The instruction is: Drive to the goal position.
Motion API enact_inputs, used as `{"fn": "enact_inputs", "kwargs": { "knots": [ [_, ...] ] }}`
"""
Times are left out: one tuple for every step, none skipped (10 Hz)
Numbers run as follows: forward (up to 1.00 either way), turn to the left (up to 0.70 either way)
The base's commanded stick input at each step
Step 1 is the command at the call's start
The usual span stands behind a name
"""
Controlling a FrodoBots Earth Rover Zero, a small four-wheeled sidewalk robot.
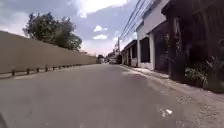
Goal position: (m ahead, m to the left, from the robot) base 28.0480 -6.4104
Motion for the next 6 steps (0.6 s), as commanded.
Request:
{"fn": "enact_inputs", "kwargs": {
  "knots": [
    [1.0, 0.01],
    [1.0, 0.01],
    [1.0, 0.01],
    [1.0, 0.01],
    [1.0, 0.01],
    [1.0, 0.01]
  ]
}}
